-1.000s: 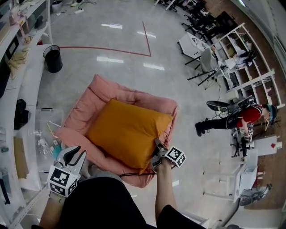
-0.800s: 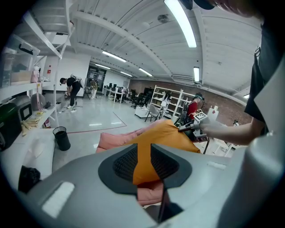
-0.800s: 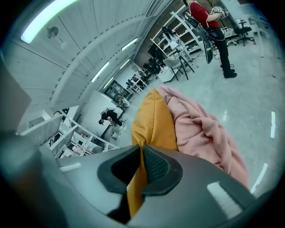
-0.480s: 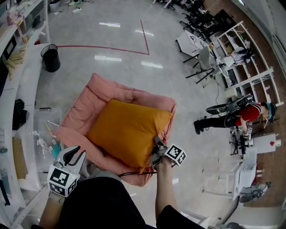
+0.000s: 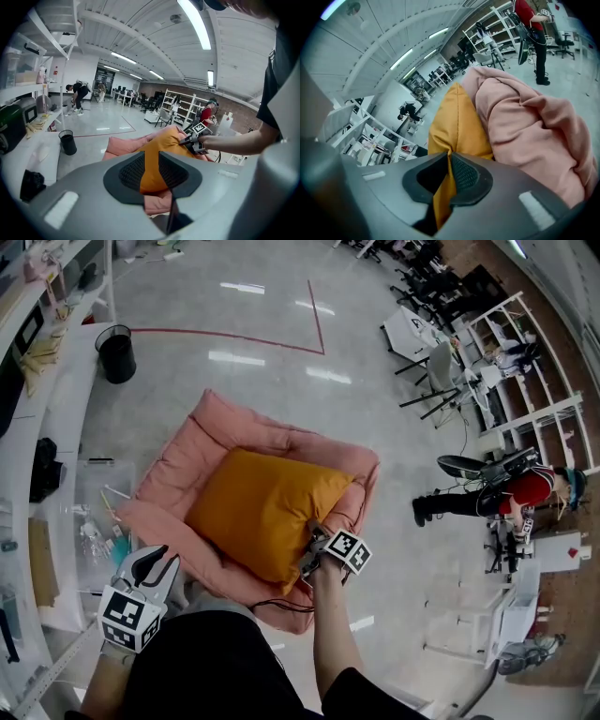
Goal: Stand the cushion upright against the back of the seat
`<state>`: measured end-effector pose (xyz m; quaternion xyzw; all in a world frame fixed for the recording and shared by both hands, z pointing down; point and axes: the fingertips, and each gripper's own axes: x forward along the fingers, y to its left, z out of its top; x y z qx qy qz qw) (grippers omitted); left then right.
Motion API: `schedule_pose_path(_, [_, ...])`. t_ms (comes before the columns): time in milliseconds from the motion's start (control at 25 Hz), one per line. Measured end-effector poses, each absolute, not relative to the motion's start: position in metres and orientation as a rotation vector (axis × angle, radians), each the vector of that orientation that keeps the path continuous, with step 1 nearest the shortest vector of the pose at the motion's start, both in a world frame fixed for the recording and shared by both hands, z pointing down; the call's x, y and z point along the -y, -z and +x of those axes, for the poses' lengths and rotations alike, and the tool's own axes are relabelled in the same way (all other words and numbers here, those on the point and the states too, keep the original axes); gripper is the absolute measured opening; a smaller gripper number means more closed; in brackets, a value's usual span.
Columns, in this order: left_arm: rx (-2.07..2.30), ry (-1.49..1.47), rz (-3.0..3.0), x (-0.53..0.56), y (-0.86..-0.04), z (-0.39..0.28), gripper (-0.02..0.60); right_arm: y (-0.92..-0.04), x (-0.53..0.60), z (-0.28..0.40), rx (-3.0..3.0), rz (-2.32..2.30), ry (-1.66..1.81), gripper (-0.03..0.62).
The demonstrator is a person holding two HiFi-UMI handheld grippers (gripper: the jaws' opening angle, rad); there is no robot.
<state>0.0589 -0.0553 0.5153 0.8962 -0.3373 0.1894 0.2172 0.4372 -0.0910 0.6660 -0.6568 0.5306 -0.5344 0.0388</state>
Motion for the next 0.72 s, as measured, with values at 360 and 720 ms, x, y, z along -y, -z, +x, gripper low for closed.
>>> schedule_pose_path(360, [0.96,-0.543,2.457,0.055,-0.52,0.045,0.11,-0.678,0.089,0.444,-1.635,-2.038,1.638,0.041])
schedule_pose_path(720, [0.982,-0.502,2.468,0.049,-0.512,0.02,0.11,-0.635,0.078,0.443,-1.781,-2.161,1.467,0.164])
